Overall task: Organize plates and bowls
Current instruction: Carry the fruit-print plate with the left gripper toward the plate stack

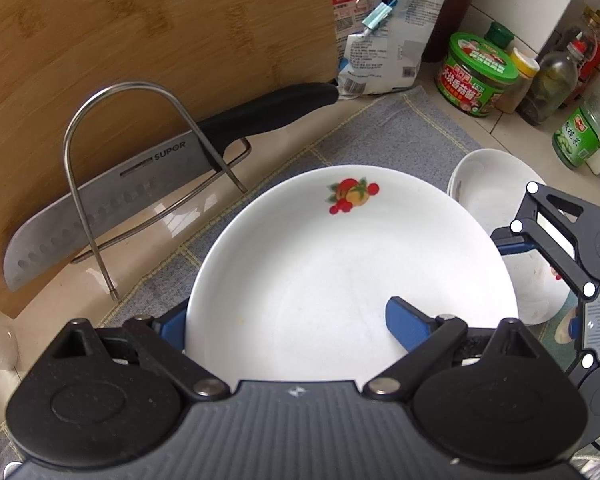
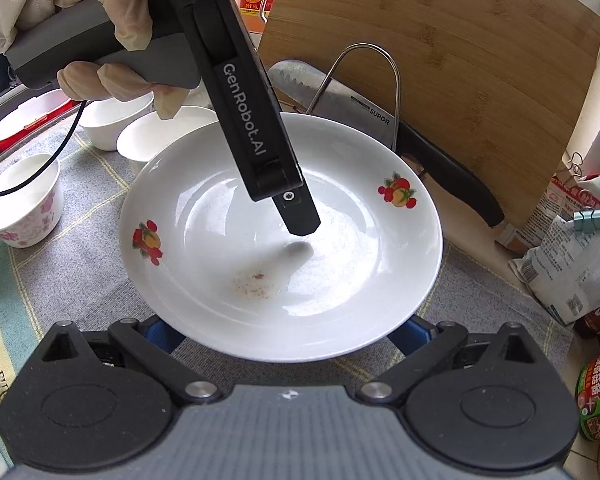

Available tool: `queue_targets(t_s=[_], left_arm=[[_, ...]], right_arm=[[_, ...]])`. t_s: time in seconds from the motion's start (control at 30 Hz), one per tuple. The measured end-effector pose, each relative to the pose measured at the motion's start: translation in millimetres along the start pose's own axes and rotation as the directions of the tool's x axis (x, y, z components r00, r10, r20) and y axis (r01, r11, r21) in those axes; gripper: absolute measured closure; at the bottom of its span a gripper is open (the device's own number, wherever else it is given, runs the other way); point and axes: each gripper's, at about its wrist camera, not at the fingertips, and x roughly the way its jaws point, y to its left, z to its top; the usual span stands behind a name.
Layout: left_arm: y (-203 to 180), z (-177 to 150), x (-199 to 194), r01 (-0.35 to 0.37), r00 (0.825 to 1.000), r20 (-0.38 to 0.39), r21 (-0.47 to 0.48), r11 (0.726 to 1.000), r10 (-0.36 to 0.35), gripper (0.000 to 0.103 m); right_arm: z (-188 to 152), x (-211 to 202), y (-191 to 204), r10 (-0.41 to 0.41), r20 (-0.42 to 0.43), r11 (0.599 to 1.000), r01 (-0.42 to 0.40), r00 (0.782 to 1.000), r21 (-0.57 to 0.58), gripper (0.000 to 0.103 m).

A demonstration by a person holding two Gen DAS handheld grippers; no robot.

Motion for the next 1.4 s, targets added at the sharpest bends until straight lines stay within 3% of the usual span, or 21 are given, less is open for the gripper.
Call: queue_targets(t_s=[0.67, 1.4], left_arm=[[-51.5, 6.0, -3.9, 0.009, 1.000, 0.016, 0.052, 0.999, -0.010, 0.007], [-144.7, 48.6, 26.3, 0.081, 0.997, -0.009, 0.238, 0.968, -0.082, 0.007]], right_arm=[[-32.6, -38.8, -0.8, -0.049, 0.013, 0.998, 0.049, 0.999, 0.038, 0.000], [-99.3, -91.7, -32.2, -0.178, -0.022, 0.967, 0.179, 0.984, 0.179, 0.000]])
